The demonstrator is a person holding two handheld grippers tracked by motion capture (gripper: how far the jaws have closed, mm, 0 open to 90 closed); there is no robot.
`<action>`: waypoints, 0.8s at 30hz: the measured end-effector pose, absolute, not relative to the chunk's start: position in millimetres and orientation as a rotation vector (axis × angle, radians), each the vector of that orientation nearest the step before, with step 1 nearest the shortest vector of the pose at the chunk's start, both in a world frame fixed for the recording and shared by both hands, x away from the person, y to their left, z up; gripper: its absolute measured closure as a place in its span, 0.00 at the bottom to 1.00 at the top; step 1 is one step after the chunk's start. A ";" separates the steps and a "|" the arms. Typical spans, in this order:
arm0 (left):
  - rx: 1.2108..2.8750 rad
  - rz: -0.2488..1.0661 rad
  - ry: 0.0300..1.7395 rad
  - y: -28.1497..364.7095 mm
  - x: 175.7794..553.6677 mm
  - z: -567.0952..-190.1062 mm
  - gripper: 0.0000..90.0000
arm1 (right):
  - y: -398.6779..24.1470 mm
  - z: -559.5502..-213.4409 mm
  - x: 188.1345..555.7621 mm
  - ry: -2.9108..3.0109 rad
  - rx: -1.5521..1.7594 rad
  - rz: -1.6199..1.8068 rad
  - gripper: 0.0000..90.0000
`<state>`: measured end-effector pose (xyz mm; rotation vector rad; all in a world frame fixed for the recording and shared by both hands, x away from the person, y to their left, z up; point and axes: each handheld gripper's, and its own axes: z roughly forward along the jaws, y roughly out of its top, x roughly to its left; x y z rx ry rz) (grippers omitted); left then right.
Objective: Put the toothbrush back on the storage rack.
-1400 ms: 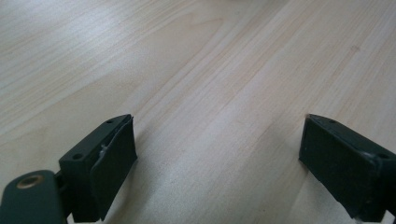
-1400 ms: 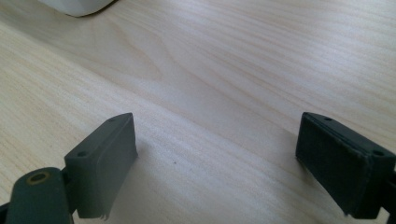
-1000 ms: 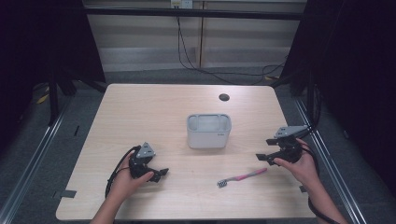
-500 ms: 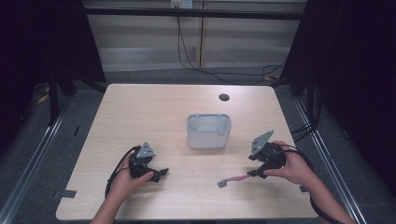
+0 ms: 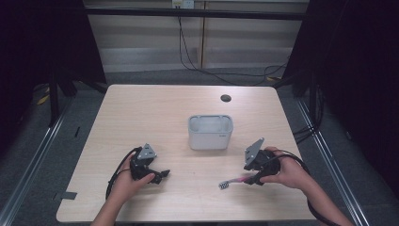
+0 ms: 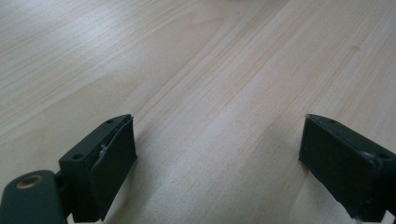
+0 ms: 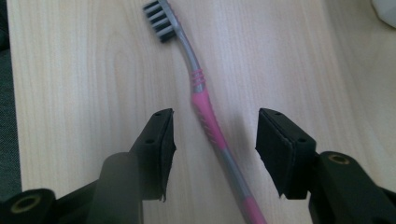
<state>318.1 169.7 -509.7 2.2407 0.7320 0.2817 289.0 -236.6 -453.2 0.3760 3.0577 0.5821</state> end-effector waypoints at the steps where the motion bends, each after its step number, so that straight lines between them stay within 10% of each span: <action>1: 2.240 0.281 0.732 169.7 318.1 -509.7 0.11 | -235.5 -454.4 289.4 3.055 0.356 0.590 0.54; 24: 2.240 0.281 0.733 169.7 318.1 -509.7 0.12 | -213.3 -469.7 288.7 3.114 0.216 0.482 0.78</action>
